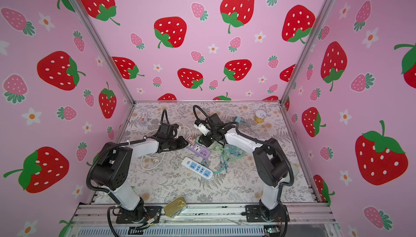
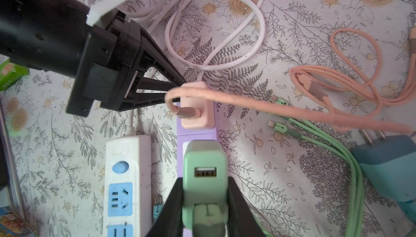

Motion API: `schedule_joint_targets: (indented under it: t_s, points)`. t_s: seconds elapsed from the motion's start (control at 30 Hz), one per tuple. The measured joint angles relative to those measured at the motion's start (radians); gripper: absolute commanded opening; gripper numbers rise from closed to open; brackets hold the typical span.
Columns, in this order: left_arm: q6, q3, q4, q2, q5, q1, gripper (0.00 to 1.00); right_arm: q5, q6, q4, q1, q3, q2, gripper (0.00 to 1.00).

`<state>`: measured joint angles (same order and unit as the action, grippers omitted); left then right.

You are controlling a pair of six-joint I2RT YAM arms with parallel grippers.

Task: Insert the plug
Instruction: 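Align the mint-green charger prongs over the socket beside the pink charger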

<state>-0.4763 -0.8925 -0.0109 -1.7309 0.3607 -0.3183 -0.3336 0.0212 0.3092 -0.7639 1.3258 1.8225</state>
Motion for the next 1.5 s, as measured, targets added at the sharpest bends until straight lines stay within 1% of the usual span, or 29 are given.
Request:
schedule_joint_targets:
  t_s: [0.63, 1.5]
  points:
    - [0.000, -0.008, -0.013, -0.012, 0.015, 0.005, 0.22, 0.030, 0.012, 0.006, -0.019, 0.011, 0.051, 0.04]
    - [0.000, -0.008, -0.016, -0.013, 0.018, 0.013, 0.21, 0.106, 0.108, 0.077, -0.050, 0.078, 0.081, 0.04]
